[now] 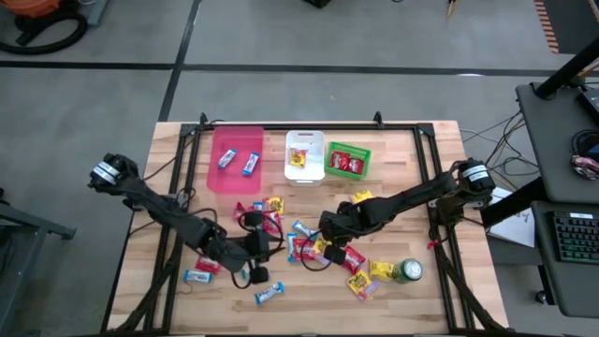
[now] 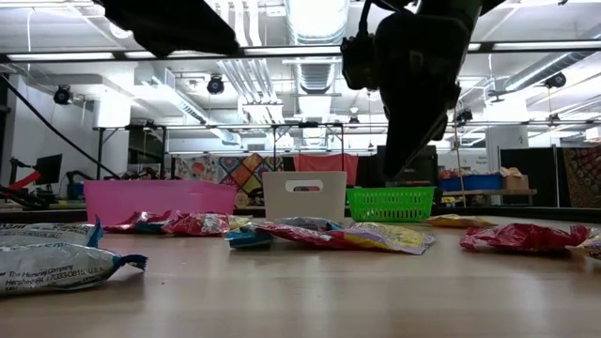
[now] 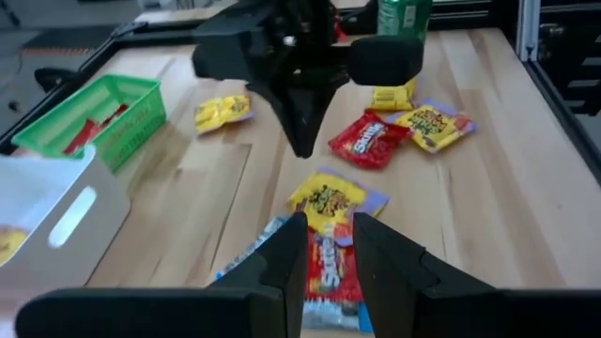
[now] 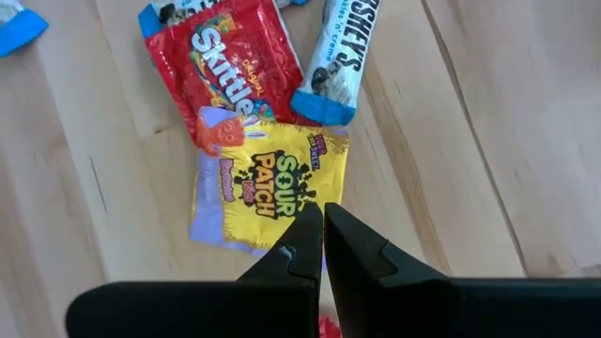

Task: Sort candy
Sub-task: Put the yellow candy into the white bin

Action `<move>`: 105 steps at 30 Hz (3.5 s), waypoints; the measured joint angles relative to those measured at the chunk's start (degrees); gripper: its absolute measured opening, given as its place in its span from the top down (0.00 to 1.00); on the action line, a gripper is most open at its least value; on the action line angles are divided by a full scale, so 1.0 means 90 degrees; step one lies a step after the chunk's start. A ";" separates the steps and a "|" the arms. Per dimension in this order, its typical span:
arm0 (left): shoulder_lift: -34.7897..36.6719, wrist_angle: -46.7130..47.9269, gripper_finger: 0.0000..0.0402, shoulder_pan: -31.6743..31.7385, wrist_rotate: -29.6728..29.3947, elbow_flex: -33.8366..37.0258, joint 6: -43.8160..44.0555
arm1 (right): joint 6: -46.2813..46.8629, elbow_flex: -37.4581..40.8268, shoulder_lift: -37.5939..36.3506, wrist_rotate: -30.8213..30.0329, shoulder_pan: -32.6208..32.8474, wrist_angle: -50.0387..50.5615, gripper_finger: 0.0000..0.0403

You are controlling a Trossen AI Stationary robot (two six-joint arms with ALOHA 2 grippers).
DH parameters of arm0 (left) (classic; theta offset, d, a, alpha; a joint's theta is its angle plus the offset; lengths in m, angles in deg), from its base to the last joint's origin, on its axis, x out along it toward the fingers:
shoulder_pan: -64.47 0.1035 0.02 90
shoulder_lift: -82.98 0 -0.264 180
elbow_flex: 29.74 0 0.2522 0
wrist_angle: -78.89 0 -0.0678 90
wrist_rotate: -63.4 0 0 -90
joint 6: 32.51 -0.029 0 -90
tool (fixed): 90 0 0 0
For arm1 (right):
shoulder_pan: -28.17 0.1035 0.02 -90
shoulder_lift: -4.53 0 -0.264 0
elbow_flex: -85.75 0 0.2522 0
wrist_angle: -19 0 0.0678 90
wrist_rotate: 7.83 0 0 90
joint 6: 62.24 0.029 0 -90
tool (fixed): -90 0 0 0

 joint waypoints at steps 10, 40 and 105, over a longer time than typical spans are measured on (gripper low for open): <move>-0.1077 -0.1437 0.82 0.0354 0.0014 -0.0012 -0.0732 | 0.0729 0.0000 -0.0005 0.0994 0.0110 0.0017 0.98; -0.1388 -0.1012 0.82 0.0309 0.0564 -0.0010 -0.0419 | 0.0173 0.0126 -0.0005 -0.0231 0.0390 0.0096 0.98; -0.4096 -0.3875 0.82 0.1020 0.1080 -0.0393 -0.0063 | -0.0607 0.2504 -0.0015 0.0144 0.0075 -0.4298 0.42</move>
